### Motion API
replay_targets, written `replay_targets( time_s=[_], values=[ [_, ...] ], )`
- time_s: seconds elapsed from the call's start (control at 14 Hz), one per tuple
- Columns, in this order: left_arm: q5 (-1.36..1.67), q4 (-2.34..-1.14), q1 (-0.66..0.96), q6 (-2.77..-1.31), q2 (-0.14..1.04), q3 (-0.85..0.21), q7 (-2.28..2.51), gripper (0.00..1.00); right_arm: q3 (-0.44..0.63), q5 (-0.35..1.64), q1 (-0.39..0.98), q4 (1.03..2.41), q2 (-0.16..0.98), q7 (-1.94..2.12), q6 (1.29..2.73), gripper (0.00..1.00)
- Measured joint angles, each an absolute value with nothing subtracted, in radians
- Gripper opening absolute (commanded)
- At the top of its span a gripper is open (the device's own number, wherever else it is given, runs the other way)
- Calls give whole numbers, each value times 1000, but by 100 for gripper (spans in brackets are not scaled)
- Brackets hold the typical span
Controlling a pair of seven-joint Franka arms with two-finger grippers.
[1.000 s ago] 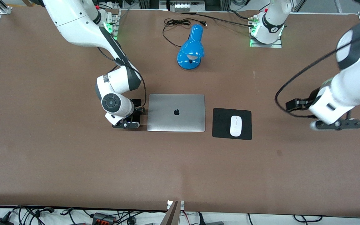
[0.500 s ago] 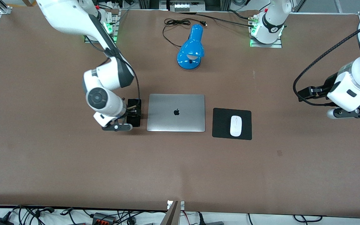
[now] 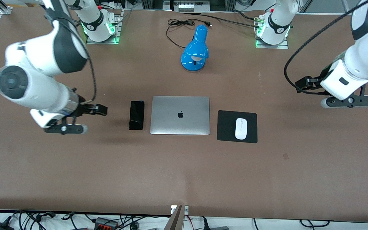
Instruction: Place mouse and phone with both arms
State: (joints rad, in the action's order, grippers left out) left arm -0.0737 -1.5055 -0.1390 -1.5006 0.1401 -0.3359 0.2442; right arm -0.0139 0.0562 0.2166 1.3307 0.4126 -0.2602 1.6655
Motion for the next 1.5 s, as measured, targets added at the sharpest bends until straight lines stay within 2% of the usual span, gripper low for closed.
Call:
replay_targets(
  time_s=[0.21,0.29,0.5,0.64,0.86,1.07,1.5],
  values=[
    [-70,-1592,-124,-1528,62,-315,244,100,-11,56,150,1286,403,-245,1657,100],
    [-66,-1610,-78,-1529,44,-263,244,100,-10,56,124,1279,394,-228,1657,100],
    [-62,-1701,174,-1582,-11,17,244,100,-9,42,52,1276,342,-175,1650,100],
    [-49,-1730,215,-1607,-24,84,231,100,-9,35,4,1289,311,-118,1643,100],
    [-4,-1730,189,-1613,-23,85,222,100,-9,17,-39,1298,285,-33,1642,100],
    [25,-1729,6,-1613,-20,-62,214,100,-9,-8,-41,1328,257,13,1642,100],
    [-1,-1707,-29,-1618,-18,-113,211,100,-9,-11,-42,1647,47,19,1723,100]
  ],
)
